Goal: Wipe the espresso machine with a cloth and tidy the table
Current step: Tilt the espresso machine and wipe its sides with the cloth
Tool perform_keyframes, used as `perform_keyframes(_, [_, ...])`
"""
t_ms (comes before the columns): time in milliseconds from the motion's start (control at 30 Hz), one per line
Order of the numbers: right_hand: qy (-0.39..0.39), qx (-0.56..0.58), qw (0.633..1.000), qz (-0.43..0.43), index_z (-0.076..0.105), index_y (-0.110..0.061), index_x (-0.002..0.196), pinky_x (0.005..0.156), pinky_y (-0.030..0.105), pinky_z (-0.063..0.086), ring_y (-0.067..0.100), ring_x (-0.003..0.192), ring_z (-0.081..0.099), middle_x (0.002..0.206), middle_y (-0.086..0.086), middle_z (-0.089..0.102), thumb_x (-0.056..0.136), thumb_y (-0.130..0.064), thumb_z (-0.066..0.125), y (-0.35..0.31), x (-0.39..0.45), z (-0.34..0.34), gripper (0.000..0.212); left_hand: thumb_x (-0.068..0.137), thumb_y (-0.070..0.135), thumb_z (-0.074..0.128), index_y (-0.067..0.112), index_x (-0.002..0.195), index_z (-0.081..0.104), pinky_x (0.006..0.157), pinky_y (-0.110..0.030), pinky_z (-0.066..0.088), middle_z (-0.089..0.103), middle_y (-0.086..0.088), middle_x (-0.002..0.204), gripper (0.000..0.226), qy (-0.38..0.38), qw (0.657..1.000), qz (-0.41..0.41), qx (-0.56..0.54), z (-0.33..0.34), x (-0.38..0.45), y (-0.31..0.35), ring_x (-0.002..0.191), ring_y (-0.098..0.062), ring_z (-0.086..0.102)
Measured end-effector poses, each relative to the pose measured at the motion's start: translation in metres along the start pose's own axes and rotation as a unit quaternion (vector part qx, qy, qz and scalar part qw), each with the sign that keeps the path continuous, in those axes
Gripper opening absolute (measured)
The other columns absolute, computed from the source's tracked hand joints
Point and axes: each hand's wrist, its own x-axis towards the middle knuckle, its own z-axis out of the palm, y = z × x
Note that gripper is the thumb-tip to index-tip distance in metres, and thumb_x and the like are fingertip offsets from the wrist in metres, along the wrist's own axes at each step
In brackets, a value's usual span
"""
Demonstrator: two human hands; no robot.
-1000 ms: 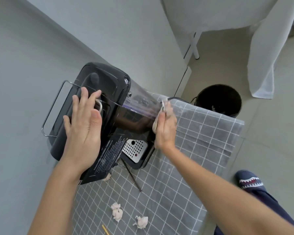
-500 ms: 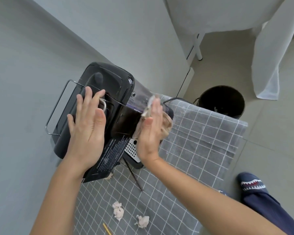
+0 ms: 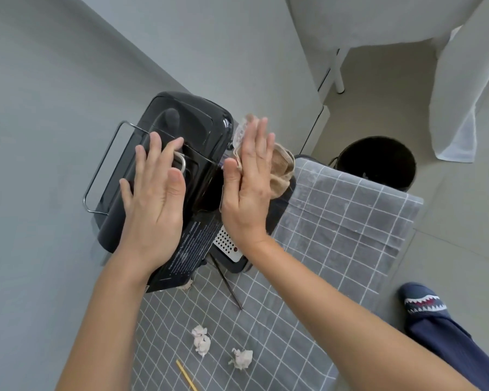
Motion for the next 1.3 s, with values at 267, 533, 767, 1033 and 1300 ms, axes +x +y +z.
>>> perform_keyframes(267, [-0.037,0.028,0.992,0.116,0.000,-0.025,0.154,0.123,0.045,0.018,0.016,0.152,0.015,0.164,0.001,0.018,0.097,-0.031,0.055,0.036,0.003,-0.029,0.079,0.097,0.053,0.010,0.047,0.143,0.023,0.113,-0.045,-0.013,0.000,0.018,0.159,0.049,-0.003,1.000,-0.003,-0.007,-0.001,-0.001,0.000,0.144,0.000,-0.013])
perform_keyframes(533, [-0.097,0.028,0.993,0.061,0.007,-0.021,0.156,0.122,0.050,0.020,0.023,0.152,0.016,0.163,0.002,0.019,0.089,-0.038,0.065,0.020,0.021,-0.029,0.091,0.096,0.054,0.010,0.046,0.144,0.022,0.113,-0.045,-0.013,-0.001,0.018,0.159,0.050,-0.005,1.000,-0.003,-0.003,0.000,-0.001,-0.002,0.144,-0.001,-0.012])
perform_keyframes(767, [-0.079,-0.009,0.988,0.135,0.005,-0.018,0.156,0.125,0.045,0.005,0.005,0.150,-0.008,0.165,-0.006,-0.002,0.103,-0.036,0.038,0.013,-0.006,-0.020,0.065,0.097,0.053,0.011,0.047,0.143,0.024,0.113,-0.047,-0.012,0.000,0.018,0.159,0.048,0.002,1.000,-0.004,-0.005,-0.001,-0.001,0.001,0.145,-0.002,-0.011])
perform_keyframes(1033, [-0.093,-0.053,0.992,0.064,0.009,-0.015,0.157,0.124,0.048,0.009,0.015,0.153,-0.006,0.166,-0.001,0.001,0.101,-0.045,0.023,0.041,-0.042,-0.023,0.065,0.096,0.054,0.010,0.046,0.144,0.022,0.113,-0.046,-0.013,-0.001,0.019,0.159,0.051,-0.004,1.000,-0.009,-0.004,-0.001,-0.001,0.001,0.144,0.000,-0.012])
perform_keyframes(1300, [-0.123,-0.081,0.973,-0.178,0.020,-0.003,0.150,0.120,0.058,0.015,0.041,0.150,0.011,0.160,0.011,0.013,0.103,-0.039,0.025,0.008,-0.053,-0.003,0.060,0.097,0.052,0.008,0.046,0.145,0.021,0.114,-0.045,-0.012,-0.001,0.021,0.158,0.050,-0.001,1.000,-0.004,-0.002,-0.002,0.000,-0.001,0.143,0.002,-0.012])
